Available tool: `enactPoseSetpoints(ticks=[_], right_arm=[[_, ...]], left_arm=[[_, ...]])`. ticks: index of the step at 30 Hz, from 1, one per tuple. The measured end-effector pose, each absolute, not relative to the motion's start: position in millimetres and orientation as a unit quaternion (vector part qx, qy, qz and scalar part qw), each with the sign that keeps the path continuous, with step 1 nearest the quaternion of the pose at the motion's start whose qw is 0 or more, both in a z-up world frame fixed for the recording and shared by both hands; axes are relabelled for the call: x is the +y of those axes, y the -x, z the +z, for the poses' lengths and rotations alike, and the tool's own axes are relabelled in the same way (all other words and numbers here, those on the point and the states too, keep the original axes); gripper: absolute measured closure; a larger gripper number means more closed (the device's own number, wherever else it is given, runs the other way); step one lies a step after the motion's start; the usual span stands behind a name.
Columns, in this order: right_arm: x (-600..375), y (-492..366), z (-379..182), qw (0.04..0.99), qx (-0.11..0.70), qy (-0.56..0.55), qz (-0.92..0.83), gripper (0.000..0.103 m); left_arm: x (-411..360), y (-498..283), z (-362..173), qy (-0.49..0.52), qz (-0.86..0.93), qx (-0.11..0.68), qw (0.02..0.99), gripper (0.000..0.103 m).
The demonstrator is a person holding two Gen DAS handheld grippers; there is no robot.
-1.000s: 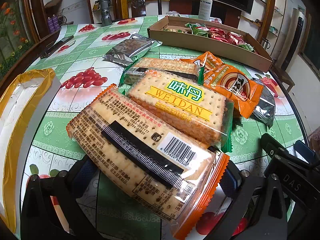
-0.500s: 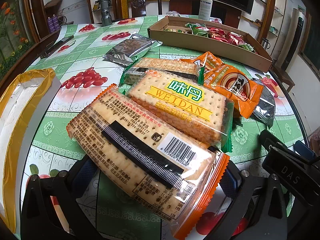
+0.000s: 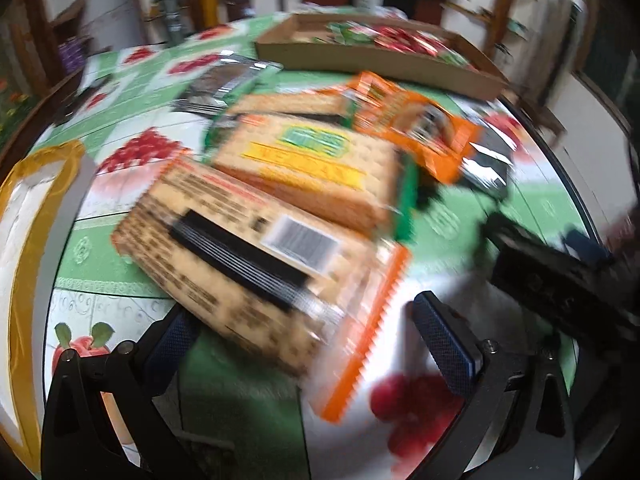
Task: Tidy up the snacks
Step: 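Grasp the green-wrapped cracker pack with the right tool while the left tool grasps the long cracker pack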
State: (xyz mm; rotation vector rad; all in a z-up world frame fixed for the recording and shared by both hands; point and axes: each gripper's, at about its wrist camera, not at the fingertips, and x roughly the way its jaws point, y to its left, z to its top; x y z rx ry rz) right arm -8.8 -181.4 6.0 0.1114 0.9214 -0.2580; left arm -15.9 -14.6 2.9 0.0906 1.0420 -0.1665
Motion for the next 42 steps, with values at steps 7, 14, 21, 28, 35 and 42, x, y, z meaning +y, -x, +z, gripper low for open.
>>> enactPoseSetpoints(ticks=[7, 14, 21, 28, 35, 42], right_arm=[[-181, 10, 6, 0.886, 0.443, -0.053, -0.123, 0.0], [-181, 10, 6, 0.886, 0.444, -0.053, -0.122, 0.0], [-175, 10, 7, 0.876, 0.464, -0.055, -0.122, 0.0], [-143, 27, 5, 0.884, 0.463, -0.019, -0.065, 0.0], [-130, 56, 21, 0.876, 0.48, -0.007, -0.038, 0.047], [-67, 74, 71, 0.906, 0.417, 0.027, 0.064, 0.047]], left_arm=[[7, 48, 42, 0.039, -0.171, 0.481, 0.859, 0.004], [78, 113, 106, 0.031, -0.181, 0.35, 0.919, 0.004], [151, 126, 110, 0.066, -0.12, 0.327, 0.935, 0.004], [178, 132, 100, 0.081, -0.085, 0.319, 0.941, 0.004], [203, 146, 106, 0.111, -0.095, 0.291, 0.945, 0.004], [204, 145, 105, 0.119, -0.12, 0.297, 0.94, 0.004]])
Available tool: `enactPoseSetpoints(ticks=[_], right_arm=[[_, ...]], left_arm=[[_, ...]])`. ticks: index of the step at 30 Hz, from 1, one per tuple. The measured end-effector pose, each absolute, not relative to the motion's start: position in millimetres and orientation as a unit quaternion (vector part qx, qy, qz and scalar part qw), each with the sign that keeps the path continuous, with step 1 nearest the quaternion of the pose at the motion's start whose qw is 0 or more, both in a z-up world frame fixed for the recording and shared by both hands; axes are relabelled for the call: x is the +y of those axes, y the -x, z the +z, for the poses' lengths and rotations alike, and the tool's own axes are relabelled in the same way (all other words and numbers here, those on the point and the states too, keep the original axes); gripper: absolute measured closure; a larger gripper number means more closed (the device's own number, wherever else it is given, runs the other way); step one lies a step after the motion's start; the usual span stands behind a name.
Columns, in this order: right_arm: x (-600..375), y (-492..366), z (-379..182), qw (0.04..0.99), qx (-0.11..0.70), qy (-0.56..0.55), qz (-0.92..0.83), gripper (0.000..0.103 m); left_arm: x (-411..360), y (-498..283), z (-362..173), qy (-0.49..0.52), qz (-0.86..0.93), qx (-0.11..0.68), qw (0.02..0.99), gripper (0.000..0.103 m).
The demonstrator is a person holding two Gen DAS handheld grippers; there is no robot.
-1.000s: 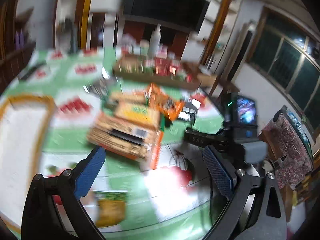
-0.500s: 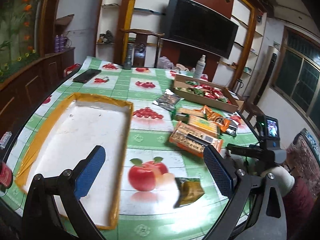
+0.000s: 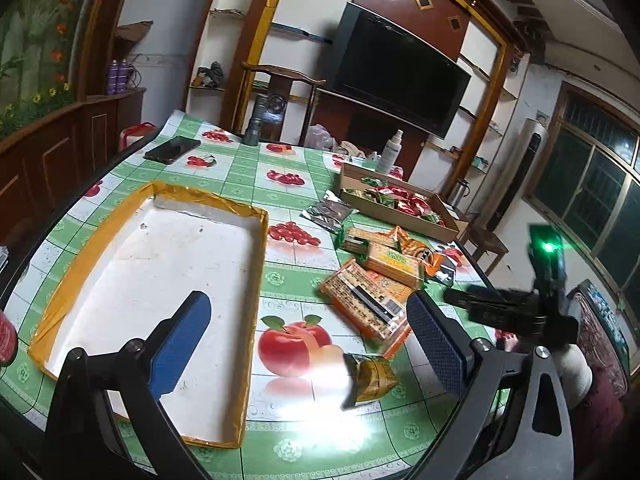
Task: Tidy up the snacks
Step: 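Grasp the green-wrapped cracker pack with the right tool while the left tool grasps the long cracker pack, then carry both packs to the white tray and open both tools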
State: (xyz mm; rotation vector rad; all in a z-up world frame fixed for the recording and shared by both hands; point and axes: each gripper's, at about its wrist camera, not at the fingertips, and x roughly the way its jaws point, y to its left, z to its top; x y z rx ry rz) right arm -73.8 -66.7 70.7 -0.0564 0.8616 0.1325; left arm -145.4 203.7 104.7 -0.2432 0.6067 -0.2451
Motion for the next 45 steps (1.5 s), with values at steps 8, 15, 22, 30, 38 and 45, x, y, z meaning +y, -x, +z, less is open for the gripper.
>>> enactPoseSetpoints(ticks=[8, 15, 22, 30, 38, 45], right_arm=[[18, 46, 45, 0.887, 0.436, 0.084, 0.123, 0.049], [49, 40, 37, 0.867, 0.459, 0.062, 0.184, 0.05], [20, 88, 50, 0.87, 0.459, 0.025, 0.178, 0.045], [55, 125, 15, 0.847, 0.484, 0.05, 0.212, 0.061], [14, 124, 17, 0.863, 0.469, 0.005, 0.189, 0.065], [-41, 127, 13, 0.868, 0.464, -0.051, 0.168, 0.065]], left_arm=[[236, 156, 112, 0.134, -0.097, 0.285, 0.944, 0.004], [258, 152, 101, 0.147, -0.08, 0.298, 0.94, 0.004], [262, 147, 93, 0.16, -0.094, 0.304, 0.934, 0.004], [239, 141, 81, 0.156, -0.124, 0.34, 0.919, 0.004], [189, 130, 79, 0.101, -0.167, 0.378, 0.905, 0.004], [124, 78, 55, 0.02, -0.155, 0.436, 0.886, 0.008]])
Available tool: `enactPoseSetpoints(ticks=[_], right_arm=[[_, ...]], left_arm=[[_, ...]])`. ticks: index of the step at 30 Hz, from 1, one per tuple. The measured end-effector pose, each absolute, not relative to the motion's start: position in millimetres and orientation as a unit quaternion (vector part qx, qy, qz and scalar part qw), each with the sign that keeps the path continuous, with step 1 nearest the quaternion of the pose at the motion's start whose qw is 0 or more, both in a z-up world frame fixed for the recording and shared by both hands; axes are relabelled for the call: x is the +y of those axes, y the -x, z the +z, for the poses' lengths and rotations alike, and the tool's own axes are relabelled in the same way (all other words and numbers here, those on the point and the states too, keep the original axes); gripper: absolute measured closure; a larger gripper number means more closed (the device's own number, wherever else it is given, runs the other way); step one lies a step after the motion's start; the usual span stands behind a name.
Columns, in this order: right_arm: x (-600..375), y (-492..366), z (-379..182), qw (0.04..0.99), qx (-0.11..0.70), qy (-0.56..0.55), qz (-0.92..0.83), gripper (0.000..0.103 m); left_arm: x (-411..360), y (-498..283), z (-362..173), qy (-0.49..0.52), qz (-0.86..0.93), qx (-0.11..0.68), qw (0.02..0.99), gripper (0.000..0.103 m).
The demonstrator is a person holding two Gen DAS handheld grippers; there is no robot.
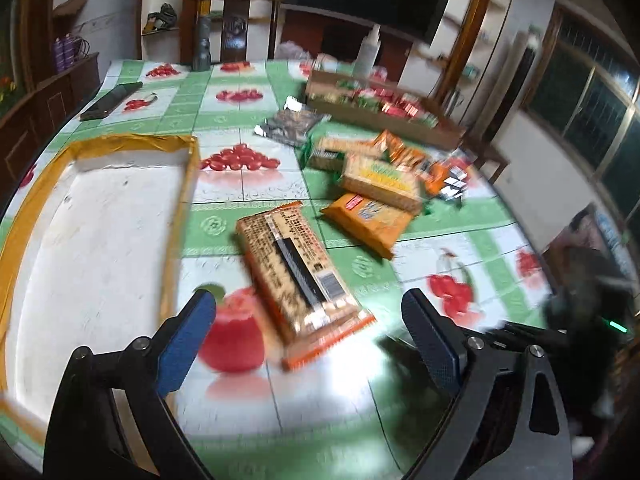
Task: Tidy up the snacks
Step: 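Carry both packs to the white tray and open both tools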
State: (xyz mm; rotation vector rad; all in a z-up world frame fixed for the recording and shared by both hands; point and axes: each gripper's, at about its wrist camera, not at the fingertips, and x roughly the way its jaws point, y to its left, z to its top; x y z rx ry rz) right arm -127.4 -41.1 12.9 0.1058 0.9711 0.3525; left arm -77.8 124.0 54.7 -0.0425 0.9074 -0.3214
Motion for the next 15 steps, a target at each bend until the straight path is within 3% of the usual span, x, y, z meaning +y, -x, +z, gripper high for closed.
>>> enactPoseSetpoints(ticks=[8, 10, 11, 12, 15], right_arm=[[-63, 133, 11, 0.866, 0.454, -0.088, 0.19, 0.065], [-65, 133, 10, 0.866, 0.452, -0.092, 0.194, 0.065], [-66, 134, 10, 0.866, 0.45, -0.094, 0.196, 0.065], [-67, 136, 9, 0.867, 0.448, -0.095, 0.198, 0.065], [-69, 136, 8, 0.867, 0.445, -0.098, 0.202, 0.065]], left_arm=[[90, 39, 8, -0.047, -0.105, 0.499, 0.859, 0.01], [87, 45, 10, -0.055, -0.107, 0.478, 0.87, 0.023], [87, 45, 11, -0.052, -0.108, 0.477, 0.871, 0.039], [90, 46, 15, -0.045, -0.114, 0.474, 0.872, 0.045], [102, 49, 22, -0.003, -0.135, 0.474, 0.87, 0.051]])
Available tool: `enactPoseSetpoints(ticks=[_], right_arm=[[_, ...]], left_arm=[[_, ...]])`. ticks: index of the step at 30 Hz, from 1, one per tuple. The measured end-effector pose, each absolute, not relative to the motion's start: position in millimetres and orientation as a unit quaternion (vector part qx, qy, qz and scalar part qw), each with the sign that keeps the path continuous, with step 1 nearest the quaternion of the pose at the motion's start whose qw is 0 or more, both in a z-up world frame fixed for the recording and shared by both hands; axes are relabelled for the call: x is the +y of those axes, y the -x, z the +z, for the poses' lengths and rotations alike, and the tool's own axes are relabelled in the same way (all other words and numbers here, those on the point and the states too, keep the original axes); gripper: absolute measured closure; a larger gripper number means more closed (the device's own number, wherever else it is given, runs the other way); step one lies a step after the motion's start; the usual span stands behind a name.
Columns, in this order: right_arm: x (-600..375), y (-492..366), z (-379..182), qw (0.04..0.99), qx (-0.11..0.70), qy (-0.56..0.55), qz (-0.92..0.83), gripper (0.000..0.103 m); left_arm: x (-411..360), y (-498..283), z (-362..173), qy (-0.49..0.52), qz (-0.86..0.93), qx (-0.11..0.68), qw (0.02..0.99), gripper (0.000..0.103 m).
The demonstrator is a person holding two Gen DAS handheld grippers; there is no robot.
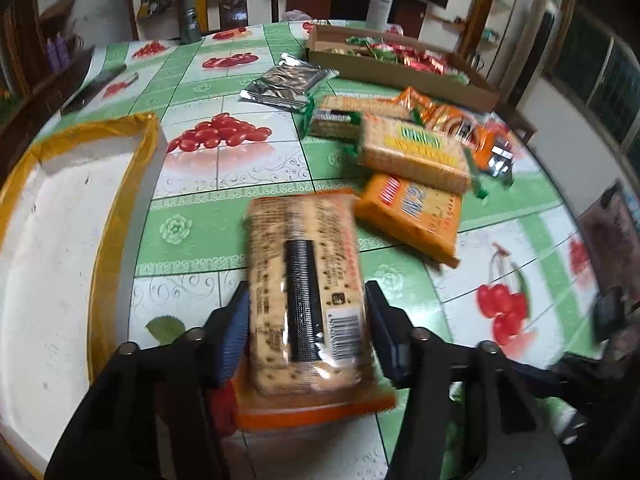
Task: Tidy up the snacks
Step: 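Carry both packs to the white tray and open both tools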
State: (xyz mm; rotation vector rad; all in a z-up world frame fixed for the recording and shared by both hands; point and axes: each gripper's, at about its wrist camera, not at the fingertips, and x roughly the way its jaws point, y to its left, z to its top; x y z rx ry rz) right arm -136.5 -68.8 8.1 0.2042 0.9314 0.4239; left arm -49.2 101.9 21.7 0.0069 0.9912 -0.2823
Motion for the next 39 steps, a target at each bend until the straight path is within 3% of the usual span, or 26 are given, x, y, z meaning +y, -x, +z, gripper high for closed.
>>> enactPoseSetpoints(ticks=[18, 29, 39], right_arm=[[-6, 133, 52, 0.874, 0.423, -0.071, 0.227, 0.065], [128, 106, 72, 0.845, 0.431, -0.014, 0.316, 0.065], [200, 85, 43, 0.832, 0.449, 0.026, 0.325, 0.062]], left_arm=[[241, 115, 70, 0.201, -0.177, 0.381, 0.885, 0.051], [332, 131, 54, 0.163, -0.012, 0.363, 0.917, 0.051], [372, 134, 42, 0.222, -0.02, 0.354, 0.908, 0.05]])
